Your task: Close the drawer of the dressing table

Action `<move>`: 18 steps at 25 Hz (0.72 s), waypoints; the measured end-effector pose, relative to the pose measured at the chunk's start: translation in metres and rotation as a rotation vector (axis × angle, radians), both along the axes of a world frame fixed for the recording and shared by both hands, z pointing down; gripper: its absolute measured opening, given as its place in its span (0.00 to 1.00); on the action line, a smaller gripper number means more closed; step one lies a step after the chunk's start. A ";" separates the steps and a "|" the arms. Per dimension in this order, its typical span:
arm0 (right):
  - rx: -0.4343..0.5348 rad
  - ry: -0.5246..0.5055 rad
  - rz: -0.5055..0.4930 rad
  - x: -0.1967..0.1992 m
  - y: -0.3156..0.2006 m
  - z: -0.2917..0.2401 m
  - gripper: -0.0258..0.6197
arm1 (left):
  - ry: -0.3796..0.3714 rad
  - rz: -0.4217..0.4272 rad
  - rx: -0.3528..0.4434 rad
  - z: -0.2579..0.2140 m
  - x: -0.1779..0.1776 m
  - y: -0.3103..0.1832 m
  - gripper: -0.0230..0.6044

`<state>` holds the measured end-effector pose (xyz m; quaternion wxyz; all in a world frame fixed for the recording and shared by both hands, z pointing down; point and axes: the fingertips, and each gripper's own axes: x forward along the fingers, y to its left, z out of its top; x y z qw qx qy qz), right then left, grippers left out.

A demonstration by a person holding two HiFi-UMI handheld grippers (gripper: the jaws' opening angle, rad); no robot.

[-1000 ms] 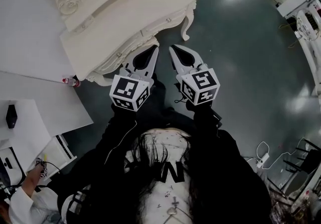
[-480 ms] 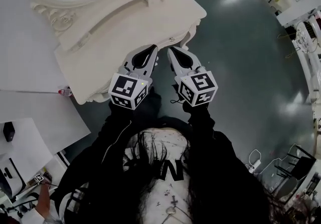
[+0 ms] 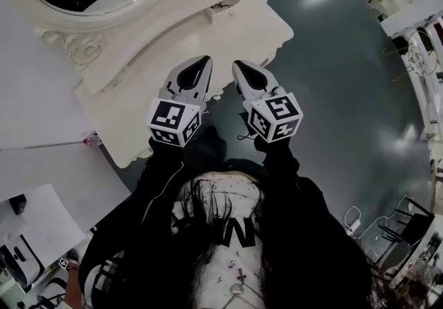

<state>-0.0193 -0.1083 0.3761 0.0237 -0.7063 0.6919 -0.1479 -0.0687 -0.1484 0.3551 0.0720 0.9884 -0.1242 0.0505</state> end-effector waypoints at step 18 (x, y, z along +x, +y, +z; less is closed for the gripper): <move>-0.034 -0.007 -0.011 0.060 -0.062 0.013 0.05 | -0.011 -0.028 -0.013 0.011 0.051 -0.065 0.03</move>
